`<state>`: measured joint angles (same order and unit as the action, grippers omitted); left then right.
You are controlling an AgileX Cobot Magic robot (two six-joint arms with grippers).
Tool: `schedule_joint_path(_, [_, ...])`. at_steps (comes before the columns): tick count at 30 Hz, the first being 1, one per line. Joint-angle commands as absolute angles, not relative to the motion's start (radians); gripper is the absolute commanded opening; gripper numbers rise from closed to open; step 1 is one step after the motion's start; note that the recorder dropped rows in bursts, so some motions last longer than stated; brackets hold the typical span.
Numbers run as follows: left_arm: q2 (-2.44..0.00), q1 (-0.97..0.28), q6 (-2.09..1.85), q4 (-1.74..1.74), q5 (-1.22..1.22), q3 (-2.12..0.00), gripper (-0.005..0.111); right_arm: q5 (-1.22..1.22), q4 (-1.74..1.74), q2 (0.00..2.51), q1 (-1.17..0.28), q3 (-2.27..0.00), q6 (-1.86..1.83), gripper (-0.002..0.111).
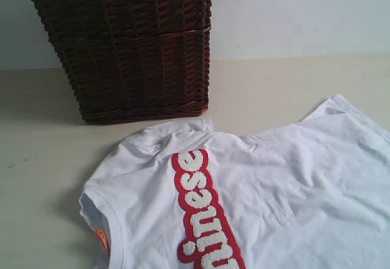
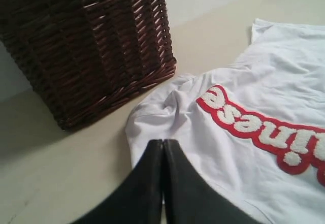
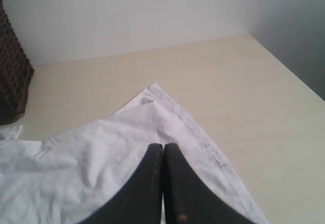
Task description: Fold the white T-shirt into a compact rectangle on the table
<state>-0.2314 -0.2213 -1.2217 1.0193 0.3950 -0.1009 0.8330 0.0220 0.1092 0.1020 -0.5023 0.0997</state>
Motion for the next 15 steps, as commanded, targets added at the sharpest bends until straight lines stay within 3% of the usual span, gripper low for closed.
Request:
schedule_joint_path(1, [-0.146,-0.22,-1.227,1.024,0.393,-0.037,0.0,0.733,0.011,0.106,0.105,-0.496,0.089,0.0])
schedule_joint_path(7, [-0.047,-0.22,-1.227,0.954,0.458,0.0,0.0,0.464,0.171,0.115,0.105,-0.496,-0.051,0.0])
schedule_joint_path(15, [-0.025,-0.22,-1.227,0.955,0.478,0.0,0.0,0.544,0.143,0.332,0.105,-0.365,-0.37,0.0])
